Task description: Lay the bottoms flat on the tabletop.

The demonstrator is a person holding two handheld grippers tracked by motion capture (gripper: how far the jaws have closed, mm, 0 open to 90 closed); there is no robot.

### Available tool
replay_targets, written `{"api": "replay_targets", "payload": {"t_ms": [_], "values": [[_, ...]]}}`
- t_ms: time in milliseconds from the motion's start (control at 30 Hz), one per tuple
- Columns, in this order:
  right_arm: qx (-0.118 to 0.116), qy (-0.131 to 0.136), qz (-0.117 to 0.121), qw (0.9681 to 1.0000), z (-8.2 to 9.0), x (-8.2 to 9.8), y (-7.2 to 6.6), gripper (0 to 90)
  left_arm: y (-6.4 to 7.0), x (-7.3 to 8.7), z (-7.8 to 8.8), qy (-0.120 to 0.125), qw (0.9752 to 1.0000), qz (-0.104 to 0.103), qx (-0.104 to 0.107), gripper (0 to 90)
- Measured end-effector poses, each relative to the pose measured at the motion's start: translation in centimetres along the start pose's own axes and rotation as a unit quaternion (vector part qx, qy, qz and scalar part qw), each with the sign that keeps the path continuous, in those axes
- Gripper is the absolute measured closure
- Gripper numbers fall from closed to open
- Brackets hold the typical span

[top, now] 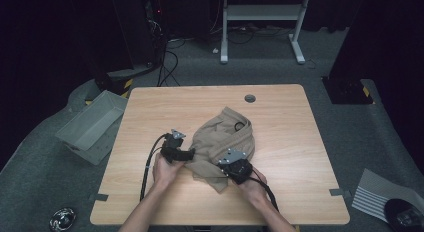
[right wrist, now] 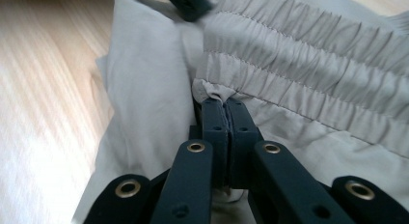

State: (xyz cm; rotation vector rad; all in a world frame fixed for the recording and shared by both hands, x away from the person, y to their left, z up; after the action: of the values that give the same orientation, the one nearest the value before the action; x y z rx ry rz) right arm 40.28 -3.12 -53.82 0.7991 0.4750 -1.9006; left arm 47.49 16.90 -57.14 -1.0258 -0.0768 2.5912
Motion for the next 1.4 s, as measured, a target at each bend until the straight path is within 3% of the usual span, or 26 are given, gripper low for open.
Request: {"api": "replay_targets", "payload": {"t_ms": [133, 200, 233, 367, 467, 533, 567, 633, 867, 967, 1033, 1167, 1200, 1233, 1267, 1400], "values": [[0.012, 0.006, 0.003, 0.9999, 1.8, 1.1, 0.0, 89.0, 0.1, 0.7, 0.8, -0.004, 1.0000, -0.003, -0.002, 26.5], [0.010, 0.009, -0.014, 0.9998, 3.1, 2.5, 0.5, 88.9, 0.2, 1.0, 1.1, -0.011, 0.9999, -0.007, 0.004, 25.1], [0.006, 0.011, -0.021, 0.9997, 3.4, 2.8, 0.6, 88.8, 0.3, 0.7, 1.3, -0.001, 0.9999, -0.005, 0.013, 24.2], [0.007, 0.011, -0.015, 0.9998, 3.8, 3.3, 0.8, 88.3, -0.2, -1.1, 1.8, 0.039, 0.9985, 0.036, 0.015, 26.2], [0.007, 0.009, -0.013, 0.9998, 3.9, 3.3, 0.9, 88.3, -0.6, -1.8, 1.6, 0.046, 0.9975, 0.051, 0.015, 26.2], [0.005, 0.003, -0.015, 0.9999, 3.8, 3.6, 1.0, 87.9, -1.0, -2.4, 0.4, 0.035, 0.9970, 0.069, 0.009, 26.2], [0.003, 0.001, -0.014, 0.9999, 3.7, 3.7, 1.1, 87.7, -1.0, -2.4, 0.4, 0.035, 0.9970, 0.069, 0.009, 25.8], [0.002, 0.001, -0.015, 0.9999, 3.7, 3.8, 1.1, 87.1, -0.9, -2.4, -1.1, 0.017, 0.9973, 0.071, 0.004, 25.2], [0.000, -0.003, -0.006, 1.0000, 3.5, 3.8, 1.0, 87.0, -0.6, -2.9, -2.6, 0.025, 0.9951, 0.095, -0.013, 25.4], [-0.005, -0.005, -0.006, 1.0000, 3.3, 3.9, 1.0, 86.9, -0.4, -3.0, -2.9, 0.019, 0.9962, 0.080, -0.030, 25.4], [-0.006, -0.004, -0.005, 1.0000, 3.4, 3.9, 1.0, 87.0, -0.2, -2.9, -3.0, 0.019, 0.9974, 0.051, -0.048, 24.3], [-0.005, -0.004, -0.004, 1.0000, 3.8, 4.0, 1.0, 87.0, -0.6, -2.8, -3.0, 0.010, 0.9966, 0.061, -0.055, 22.7], [-0.001, -0.003, -0.003, 1.0000, 4.2, 4.2, 1.1, 87.1, -0.9, -2.6, -2.8, 0.007, 0.9964, 0.048, -0.069, 23.4], [-0.001, -0.003, -0.003, 1.0000, 4.2, 4.2, 1.1, 87.1, -0.9, -2.6, -2.8, 0.007, 0.9964, 0.048, -0.069, 24.1], [0.005, -0.002, -0.004, 1.0000, 4.7, 4.3, 1.4, 87.1, -1.3, -2.5, -2.4, 0.010, 0.9953, 0.030, -0.091, 25.4], [0.010, 0.015, -0.020, 0.9996, 5.8, 4.7, 2.1, 87.1, -1.7, -2.1, -2.1, 0.007, 0.9950, 0.029, -0.096, 27.7]]}}
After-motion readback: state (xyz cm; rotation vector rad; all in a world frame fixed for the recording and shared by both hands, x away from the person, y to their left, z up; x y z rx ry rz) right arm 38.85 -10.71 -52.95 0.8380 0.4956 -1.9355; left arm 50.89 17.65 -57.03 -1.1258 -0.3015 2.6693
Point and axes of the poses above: each handheld gripper's, and its own axes: z roughly backward along the jaws, x roughly out of its underside, y roughly to its right, the point moved 7 cm from there along -z, roughly forward along the jaws, and after that the axes turned 13 degrees about -x, right-handed, at the moved point
